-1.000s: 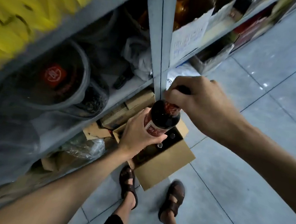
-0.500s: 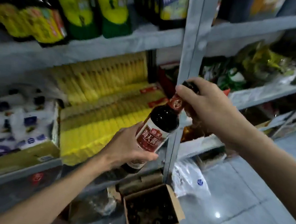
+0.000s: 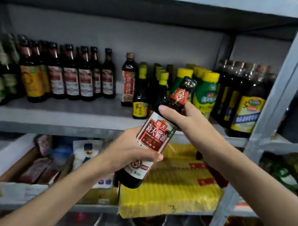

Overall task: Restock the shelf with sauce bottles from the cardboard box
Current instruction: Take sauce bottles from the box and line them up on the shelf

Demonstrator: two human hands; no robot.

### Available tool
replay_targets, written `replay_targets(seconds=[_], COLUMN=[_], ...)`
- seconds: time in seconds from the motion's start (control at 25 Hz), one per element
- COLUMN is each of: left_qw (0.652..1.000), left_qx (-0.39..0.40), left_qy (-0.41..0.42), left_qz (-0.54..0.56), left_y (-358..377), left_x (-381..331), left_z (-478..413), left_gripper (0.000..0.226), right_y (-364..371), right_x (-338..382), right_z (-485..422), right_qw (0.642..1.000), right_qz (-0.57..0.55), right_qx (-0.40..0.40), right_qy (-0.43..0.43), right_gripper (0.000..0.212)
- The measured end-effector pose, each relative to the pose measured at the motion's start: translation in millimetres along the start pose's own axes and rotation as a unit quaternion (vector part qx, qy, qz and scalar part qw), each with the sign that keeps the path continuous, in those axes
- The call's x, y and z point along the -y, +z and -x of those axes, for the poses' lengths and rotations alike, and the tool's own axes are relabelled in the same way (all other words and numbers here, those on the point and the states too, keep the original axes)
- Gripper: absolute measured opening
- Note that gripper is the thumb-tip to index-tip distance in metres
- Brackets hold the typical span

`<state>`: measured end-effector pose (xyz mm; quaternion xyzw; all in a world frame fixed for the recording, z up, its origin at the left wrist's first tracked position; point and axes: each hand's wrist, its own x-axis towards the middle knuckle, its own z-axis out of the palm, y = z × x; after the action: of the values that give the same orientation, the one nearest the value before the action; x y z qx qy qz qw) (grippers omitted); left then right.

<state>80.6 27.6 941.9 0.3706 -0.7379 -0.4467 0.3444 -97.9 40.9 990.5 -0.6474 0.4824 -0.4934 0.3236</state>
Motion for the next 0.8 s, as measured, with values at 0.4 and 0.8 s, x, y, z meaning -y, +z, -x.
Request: replay_targets(seconds=[0.4, 0.8], left_qw=[0.994, 0.987], left_qx=[-0.065, -0.122], left_qy=[0.032, 0.079], left_qz=[-0.085, -0.064], left_y=[-204, -273], left_x=[44, 83], left_z=[-7, -46], left_gripper=[0.052, 0.048], right_y=[186, 227], right_x=[48, 63], right_z=[-93, -183], right_qw=[0.992, 0.983], right_qz=[-0.087, -0.183], right_qx=[-0.086, 0.0], right_qy=[-0.042, -0.008], right_gripper=[0.041, 0.022])
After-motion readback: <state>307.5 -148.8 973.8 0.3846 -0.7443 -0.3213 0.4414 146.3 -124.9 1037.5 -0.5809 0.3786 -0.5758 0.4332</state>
